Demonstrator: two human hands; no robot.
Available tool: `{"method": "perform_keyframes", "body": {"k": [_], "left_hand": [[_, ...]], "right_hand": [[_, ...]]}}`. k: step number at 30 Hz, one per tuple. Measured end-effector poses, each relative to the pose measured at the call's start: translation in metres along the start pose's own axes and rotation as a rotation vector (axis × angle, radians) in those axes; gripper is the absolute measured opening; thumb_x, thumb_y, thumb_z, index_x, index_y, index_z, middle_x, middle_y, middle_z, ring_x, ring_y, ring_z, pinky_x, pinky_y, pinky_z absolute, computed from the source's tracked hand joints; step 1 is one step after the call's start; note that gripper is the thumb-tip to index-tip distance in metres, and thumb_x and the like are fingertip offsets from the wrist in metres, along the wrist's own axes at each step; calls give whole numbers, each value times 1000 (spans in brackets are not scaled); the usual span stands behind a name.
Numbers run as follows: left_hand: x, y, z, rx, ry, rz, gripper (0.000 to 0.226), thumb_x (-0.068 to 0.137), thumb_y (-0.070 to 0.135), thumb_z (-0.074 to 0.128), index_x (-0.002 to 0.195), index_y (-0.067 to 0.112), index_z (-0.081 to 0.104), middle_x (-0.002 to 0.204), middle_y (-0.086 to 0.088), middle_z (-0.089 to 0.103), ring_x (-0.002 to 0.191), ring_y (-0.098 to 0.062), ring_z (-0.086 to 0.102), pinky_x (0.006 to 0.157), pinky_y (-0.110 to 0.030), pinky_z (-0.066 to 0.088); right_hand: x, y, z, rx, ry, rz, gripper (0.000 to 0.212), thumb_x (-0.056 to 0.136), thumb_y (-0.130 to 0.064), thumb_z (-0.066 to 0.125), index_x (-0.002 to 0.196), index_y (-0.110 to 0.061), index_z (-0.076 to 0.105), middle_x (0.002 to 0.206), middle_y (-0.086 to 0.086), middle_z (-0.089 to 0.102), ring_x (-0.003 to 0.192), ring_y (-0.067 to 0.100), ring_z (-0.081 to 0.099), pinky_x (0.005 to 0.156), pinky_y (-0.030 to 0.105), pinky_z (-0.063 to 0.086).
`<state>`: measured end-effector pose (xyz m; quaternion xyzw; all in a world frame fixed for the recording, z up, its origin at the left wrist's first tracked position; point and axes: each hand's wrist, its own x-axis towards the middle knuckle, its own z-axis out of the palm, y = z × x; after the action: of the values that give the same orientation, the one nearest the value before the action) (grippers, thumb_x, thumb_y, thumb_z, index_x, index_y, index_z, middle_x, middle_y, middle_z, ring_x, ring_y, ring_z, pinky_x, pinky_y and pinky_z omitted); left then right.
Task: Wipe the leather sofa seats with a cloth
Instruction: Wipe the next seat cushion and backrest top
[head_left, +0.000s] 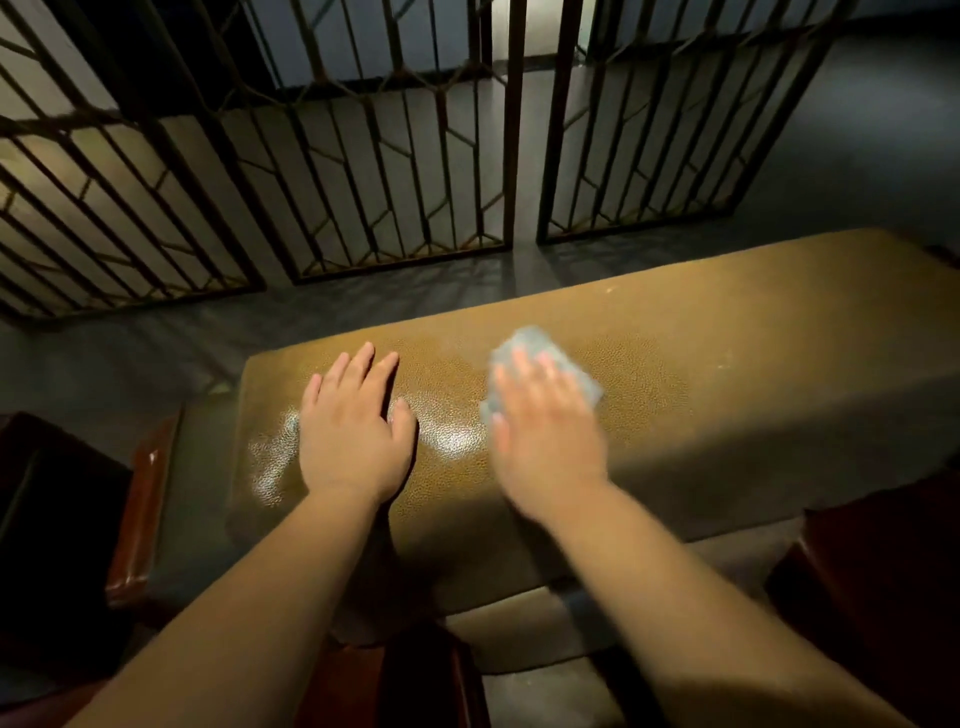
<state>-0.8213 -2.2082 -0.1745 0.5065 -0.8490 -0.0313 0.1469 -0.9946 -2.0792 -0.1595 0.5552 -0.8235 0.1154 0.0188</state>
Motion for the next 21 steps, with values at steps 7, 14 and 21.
{"method": "perform_keyframes", "body": {"k": [7, 14, 21], "left_hand": [[0, 1, -2, -6, 19, -1, 64, 95, 45, 34, 152, 24, 52, 163, 0, 45, 154, -24, 35, 129, -46, 19], [3, 0, 1, 5, -6, -47, 75, 92, 49, 34, 159, 16, 41, 167, -2, 39, 156, -21, 30, 130, -45, 18], [4, -5, 6, 20, -17, -32, 71, 94, 43, 38, 158, 14, 43, 167, -3, 38, 157, -24, 28, 129, -48, 21]], "right_hand": [[37, 66, -2, -84, -183, -257, 79, 103, -62, 2, 161, -17, 34, 167, 8, 34, 155, 29, 27, 126, 46, 21], [87, -11, -13, 52, -300, -42, 66, 107, -51, 16, 166, -23, 8, 175, 6, 0, 160, 28, -2, 129, 42, -1], [123, 40, -3, 4, -310, -247, 70, 102, -55, 9, 164, -26, 21, 173, 0, 17, 160, 20, 12, 130, 41, 9]]}}
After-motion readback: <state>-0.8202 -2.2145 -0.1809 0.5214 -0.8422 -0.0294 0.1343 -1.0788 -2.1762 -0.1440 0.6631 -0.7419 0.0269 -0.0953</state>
